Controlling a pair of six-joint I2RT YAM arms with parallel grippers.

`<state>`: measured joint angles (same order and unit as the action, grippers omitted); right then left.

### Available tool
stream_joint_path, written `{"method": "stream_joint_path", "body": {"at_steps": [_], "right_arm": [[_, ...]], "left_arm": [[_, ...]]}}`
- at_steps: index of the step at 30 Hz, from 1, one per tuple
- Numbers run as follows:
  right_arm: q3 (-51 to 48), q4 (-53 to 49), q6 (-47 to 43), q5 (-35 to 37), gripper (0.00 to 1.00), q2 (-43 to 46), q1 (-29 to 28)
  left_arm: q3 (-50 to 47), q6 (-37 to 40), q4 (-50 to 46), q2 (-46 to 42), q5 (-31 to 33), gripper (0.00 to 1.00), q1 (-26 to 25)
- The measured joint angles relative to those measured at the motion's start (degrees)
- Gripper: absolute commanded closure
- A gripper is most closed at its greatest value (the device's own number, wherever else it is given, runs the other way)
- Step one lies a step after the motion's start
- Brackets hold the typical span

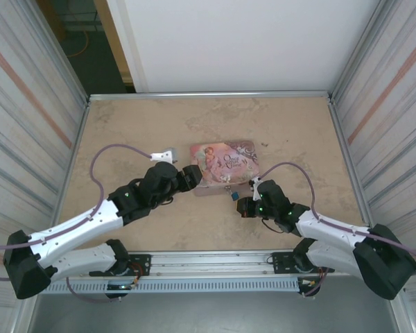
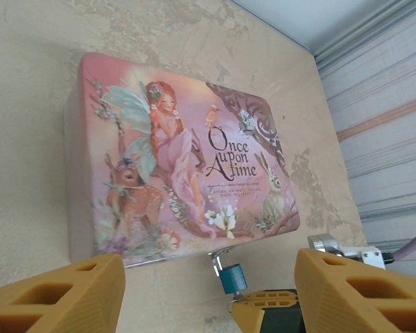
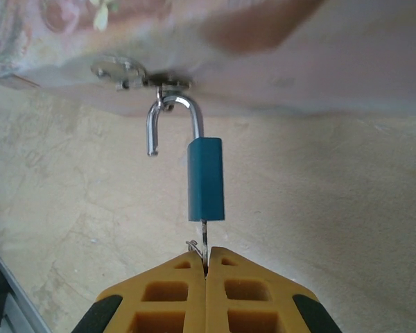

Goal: Unlock the padlock with the key

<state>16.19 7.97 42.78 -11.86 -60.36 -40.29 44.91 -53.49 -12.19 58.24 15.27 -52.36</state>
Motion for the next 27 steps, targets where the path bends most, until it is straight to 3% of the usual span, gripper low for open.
{"method": "stream_joint_path", "body": {"at_steps": [13,22,27], "right_arm": [[-0.3,3.4,0.7,-1.5,0.99,-5.7,2.9],[-0.3,-0.2,0.0,-0.7,0.66,-4.1,3.7],[-0.3,-5.2,-1.4,0.5,0.53,0.5,3.7]], "left_arm": [[-1.3,0.0,0.4,4.0,-9.6,0.33,10.4],[-1.5,1.0,0.4,5.6,-13.2,0.32,12.3],[-1.5,1.3,0.4,5.6,-14.3,0.32,13.4]]}}
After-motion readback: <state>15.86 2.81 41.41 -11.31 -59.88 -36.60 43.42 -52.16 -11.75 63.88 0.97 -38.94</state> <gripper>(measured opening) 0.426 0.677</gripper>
